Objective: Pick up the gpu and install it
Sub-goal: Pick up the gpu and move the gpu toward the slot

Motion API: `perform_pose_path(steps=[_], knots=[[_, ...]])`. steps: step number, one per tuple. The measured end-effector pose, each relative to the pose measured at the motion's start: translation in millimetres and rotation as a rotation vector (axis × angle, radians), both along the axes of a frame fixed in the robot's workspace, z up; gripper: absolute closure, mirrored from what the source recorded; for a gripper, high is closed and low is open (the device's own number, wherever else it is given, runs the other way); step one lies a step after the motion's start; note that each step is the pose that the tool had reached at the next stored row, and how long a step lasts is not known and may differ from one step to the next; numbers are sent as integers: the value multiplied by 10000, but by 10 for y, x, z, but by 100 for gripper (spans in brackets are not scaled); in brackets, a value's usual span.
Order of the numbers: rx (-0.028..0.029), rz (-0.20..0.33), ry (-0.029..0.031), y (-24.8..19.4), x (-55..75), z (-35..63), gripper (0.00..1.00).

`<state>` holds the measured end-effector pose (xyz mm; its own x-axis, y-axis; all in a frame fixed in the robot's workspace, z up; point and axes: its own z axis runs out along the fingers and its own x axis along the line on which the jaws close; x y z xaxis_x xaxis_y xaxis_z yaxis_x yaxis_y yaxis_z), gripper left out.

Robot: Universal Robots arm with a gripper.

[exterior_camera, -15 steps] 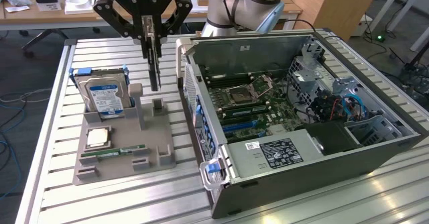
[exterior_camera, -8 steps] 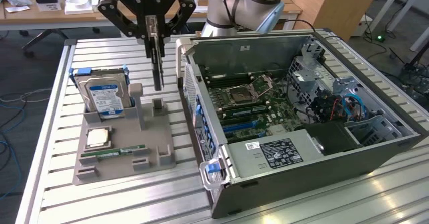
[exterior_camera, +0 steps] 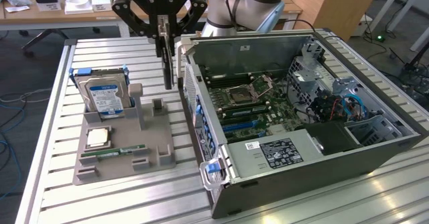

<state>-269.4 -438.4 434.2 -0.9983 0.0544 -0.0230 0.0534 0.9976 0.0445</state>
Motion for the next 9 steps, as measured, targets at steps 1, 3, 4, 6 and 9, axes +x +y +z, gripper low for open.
perform_pose_path(steps=[1, 3, 4, 6, 9], knots=[[1, 1, 0, 0, 27, 0, 74], [3, 2, -1, 0, 80, 0, 74], [5, 3, 0, 0, 106, 0, 74], [8, 2, -1, 0, 161, -1, 74], [15, 4, -1, 0, 254, 0, 74]])
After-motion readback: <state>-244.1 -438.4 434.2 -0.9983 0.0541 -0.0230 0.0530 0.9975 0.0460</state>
